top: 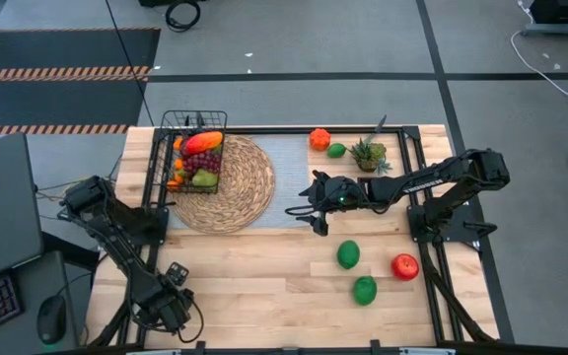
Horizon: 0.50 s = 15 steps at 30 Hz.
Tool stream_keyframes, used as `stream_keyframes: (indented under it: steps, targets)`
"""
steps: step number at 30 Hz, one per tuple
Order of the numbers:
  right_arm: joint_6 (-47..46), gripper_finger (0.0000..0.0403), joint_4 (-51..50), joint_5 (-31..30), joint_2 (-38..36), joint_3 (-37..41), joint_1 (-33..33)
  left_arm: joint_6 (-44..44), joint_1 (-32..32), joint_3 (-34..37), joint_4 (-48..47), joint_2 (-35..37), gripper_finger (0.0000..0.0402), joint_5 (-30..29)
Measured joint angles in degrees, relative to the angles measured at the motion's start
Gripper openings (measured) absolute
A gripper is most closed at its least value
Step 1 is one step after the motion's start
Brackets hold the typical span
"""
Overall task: Build produce basket
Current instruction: Put the dark red apple into the wire basket
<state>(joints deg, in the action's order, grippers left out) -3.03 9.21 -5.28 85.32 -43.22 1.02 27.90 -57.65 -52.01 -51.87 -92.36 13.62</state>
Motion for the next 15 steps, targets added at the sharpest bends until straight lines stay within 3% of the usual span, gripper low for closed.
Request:
stream_keyframes:
  steps: [11, 15]
  targets:
    - [-0.1, 0.0365, -0.3, 0.0, 0.0, 0.0, 0.0, 0.8, 1.6, 0.0, 0.7, -0.3, 0.0388, -4.1]
    - [-0.5, 0.0365, -0.3, 0.2, 0.0, 0.0, 0.0, 1.7, 2.0, 0.0, 1.2, -0.6, 0.0357, -4.2]
